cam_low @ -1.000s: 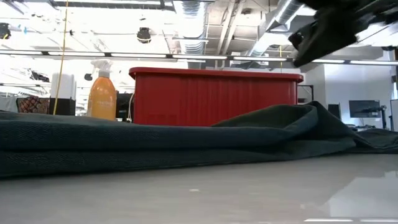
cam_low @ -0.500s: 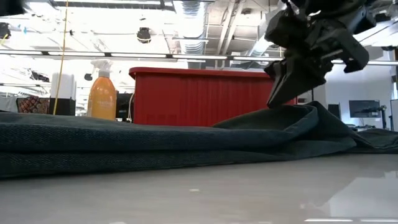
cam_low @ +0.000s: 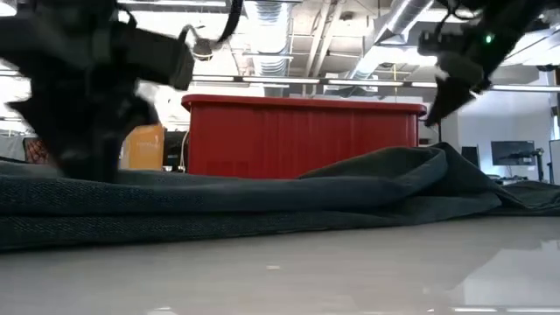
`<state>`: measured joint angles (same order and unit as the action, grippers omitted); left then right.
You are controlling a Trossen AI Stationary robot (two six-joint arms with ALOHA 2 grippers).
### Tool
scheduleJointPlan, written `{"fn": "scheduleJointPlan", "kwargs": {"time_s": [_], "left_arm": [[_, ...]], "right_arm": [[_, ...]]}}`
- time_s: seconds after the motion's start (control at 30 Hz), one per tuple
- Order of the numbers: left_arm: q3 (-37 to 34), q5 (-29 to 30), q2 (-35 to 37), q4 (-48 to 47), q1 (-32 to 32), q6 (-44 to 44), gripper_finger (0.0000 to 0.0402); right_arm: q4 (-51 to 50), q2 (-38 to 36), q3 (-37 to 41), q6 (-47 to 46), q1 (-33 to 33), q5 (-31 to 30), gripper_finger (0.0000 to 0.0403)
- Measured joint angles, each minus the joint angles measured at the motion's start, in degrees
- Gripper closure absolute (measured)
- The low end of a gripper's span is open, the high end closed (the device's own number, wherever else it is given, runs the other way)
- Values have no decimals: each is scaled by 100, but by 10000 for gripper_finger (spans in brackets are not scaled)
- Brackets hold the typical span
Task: Fold Laundry from Bin
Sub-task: Fold the dark blue pants
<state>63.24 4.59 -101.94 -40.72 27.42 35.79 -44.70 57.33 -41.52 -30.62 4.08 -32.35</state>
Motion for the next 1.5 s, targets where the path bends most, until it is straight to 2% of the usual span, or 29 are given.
{"fn": "scheduleJointPlan", "kwargs": {"time_s": [0.13, 0.3, 0.4, 0.57, 0.9, 1.03, 1.23, 1.37, 1.5], "left_arm": [[37, -670, -299, -624, 131, 332, 331], [25, -1332, -374, -1194, 427, 877, 331], [8, -1649, -347, -1365, 598, 1191, 331], [-7, -2204, -366, -1525, 868, 1570, 331], [-9, -2374, -369, -1560, 1134, 1964, 331], [-9, -2273, -369, -1540, 1113, 1984, 331], [-9, -2233, -369, -1531, 1115, 1972, 331], [-9, -2212, -369, -1523, 1121, 1959, 331], [-6, -2185, -366, -1513, 1135, 1957, 331]], "right_arm": [[-1, 14, 481, -523, -429, 304, 370], [1007, 14, 1314, -492, -885, 1474, 384], [1568, 14, 1680, -449, -1056, 1881, 383], [1482, 14, 1854, -396, -1362, 1899, 378], [1195, -1, 1792, 150, -2116, 1696, 383], [1382, -108, 1518, 154, -1813, 2322, 382], [1652, -31, 1272, -368, -851, 2325, 383], [2033, 471, 1451, -823, -282, 2209, 384], [2073, 1253, 1511, -1138, -113, 1896, 384]]}}
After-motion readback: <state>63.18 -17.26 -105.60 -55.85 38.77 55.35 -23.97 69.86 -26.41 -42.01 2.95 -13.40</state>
